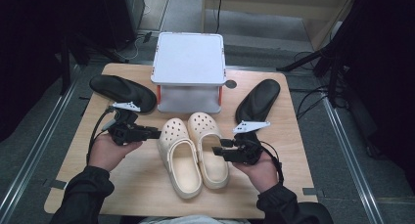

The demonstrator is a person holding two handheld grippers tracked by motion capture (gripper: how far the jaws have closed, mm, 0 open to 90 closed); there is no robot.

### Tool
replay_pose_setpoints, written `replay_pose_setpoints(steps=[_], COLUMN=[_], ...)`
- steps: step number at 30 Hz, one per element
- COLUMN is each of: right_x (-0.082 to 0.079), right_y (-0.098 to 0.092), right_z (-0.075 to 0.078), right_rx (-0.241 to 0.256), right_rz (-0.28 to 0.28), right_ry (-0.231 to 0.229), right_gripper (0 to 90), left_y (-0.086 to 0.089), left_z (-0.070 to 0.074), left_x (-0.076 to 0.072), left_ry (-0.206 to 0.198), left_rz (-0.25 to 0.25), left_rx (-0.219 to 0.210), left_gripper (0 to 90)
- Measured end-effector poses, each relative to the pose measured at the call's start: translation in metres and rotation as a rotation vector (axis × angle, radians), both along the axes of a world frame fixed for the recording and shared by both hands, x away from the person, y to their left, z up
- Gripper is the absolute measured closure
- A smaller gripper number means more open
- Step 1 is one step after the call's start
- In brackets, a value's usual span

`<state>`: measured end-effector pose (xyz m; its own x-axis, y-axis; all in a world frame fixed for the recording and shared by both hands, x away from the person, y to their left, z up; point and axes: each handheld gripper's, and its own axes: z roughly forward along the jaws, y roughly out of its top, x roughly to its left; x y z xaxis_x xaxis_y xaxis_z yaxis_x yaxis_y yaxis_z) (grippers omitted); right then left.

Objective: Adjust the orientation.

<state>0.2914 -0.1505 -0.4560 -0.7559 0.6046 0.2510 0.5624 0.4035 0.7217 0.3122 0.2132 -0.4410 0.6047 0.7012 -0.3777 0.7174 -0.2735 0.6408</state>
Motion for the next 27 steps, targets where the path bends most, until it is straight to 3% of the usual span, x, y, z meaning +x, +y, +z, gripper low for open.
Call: replay_pose_setpoints(steps=[3,5,10,14,16,18,20,21,22,25,27], right_x=[-0.004,-0.006,-0.008,-0.010,-0.011,-0.012,-0.013,-0.013,-0.013,-0.014,-0.015], right_y=[0.004,0.007,0.012,0.014,0.015,0.016,0.016,0.016,0.016,0.017,0.019], right_z=[-0.005,-0.008,-0.010,-0.013,-0.014,-0.015,-0.015,-0.016,-0.015,-0.016,-0.018], right_rx=[0.003,-0.003,0.012,0.019,0.018,0.012,0.010,0.025,0.044,0.047,0.040], right_rz=[0.021,0.033,0.060,0.066,0.072,0.079,0.060,0.052,0.045,0.040,0.040], right_ry=[0.003,0.006,0.020,0.018,0.010,-0.011,-0.028,-0.020,0.000,0.009,0.014], right_gripper=[54.0,54.3,54.1,52.7,50.5,49.4,49.0,51.1,51.8,52.1,52.0], left_y=[0.001,0.000,-0.002,-0.003,-0.005,-0.005,-0.007,-0.009,-0.011,-0.012,-0.012], left_z=[0.007,0.012,0.025,0.034,0.038,0.042,0.045,0.046,0.049,0.057,0.062], left_x=[0.008,0.013,0.024,0.035,0.040,0.045,0.050,0.055,0.058,0.069,0.077], left_ry=[-0.007,-0.038,-0.067,-0.050,-0.044,-0.032,-0.055,-0.046,-0.050,-0.063,-0.076], left_rz=[-0.001,-0.002,-0.005,-0.029,-0.034,-0.025,-0.022,-0.033,-0.034,-0.045,-0.041], left_rx=[0.007,0.029,0.029,0.026,0.030,0.037,0.035,0.046,0.069,0.037,0.038], left_gripper=[69.2,67.6,63.5,63.4,67.4,77.5,84.2,86.1,86.3,87.8,87.8])
